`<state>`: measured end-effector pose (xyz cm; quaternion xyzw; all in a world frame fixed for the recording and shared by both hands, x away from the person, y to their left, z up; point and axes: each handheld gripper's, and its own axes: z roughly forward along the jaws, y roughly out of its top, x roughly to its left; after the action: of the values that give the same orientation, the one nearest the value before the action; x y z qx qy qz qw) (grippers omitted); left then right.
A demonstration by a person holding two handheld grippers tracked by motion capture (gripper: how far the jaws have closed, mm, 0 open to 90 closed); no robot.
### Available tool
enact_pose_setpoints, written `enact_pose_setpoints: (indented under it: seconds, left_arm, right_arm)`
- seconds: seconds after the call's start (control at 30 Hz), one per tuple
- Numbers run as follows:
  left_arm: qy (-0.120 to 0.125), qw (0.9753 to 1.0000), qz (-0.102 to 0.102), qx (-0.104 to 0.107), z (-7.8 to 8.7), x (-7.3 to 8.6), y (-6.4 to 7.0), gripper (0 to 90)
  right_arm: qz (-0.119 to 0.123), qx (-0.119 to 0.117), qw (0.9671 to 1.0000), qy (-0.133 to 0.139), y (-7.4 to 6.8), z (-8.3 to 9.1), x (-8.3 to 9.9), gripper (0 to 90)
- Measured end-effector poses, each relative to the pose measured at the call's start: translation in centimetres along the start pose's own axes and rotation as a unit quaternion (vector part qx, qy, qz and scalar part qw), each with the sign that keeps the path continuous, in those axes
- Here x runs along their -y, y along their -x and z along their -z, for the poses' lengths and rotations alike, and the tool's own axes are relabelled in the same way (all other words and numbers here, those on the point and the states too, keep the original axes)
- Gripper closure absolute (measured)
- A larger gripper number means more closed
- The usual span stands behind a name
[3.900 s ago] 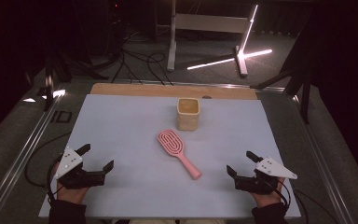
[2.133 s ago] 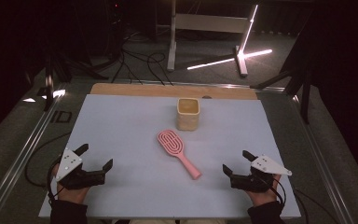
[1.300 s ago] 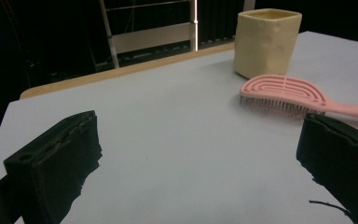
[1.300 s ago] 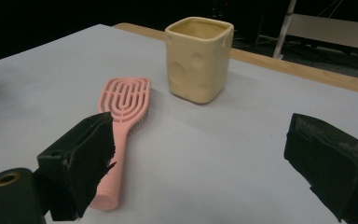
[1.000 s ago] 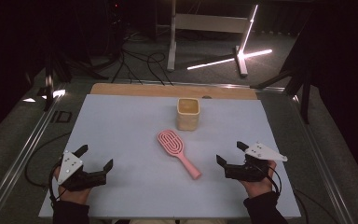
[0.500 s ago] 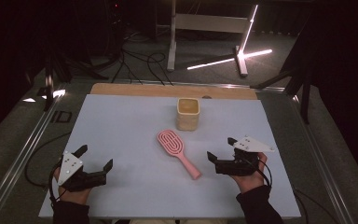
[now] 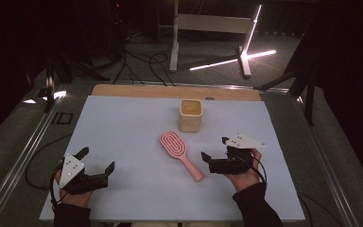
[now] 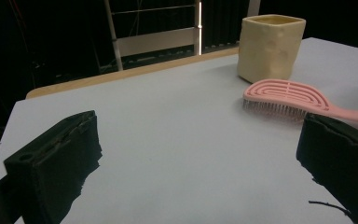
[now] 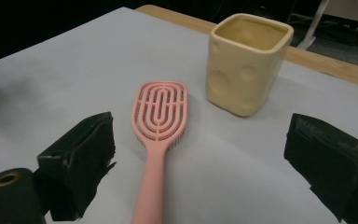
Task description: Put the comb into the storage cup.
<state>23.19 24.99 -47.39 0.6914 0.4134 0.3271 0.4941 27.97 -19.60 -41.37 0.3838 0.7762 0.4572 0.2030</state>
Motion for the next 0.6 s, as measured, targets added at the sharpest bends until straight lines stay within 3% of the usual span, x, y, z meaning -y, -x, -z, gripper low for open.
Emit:
enact_pose_setpoints:
  seconds: [0.6]
  left_arm:
    - [-0.001,1.0000,0.000,0.000,0.0,0.0,0.0,0.1]
  right_arm:
    - [0.019,-0.015,0.9990,-0.038,-1.2,-2.0,-1.0,8.5]
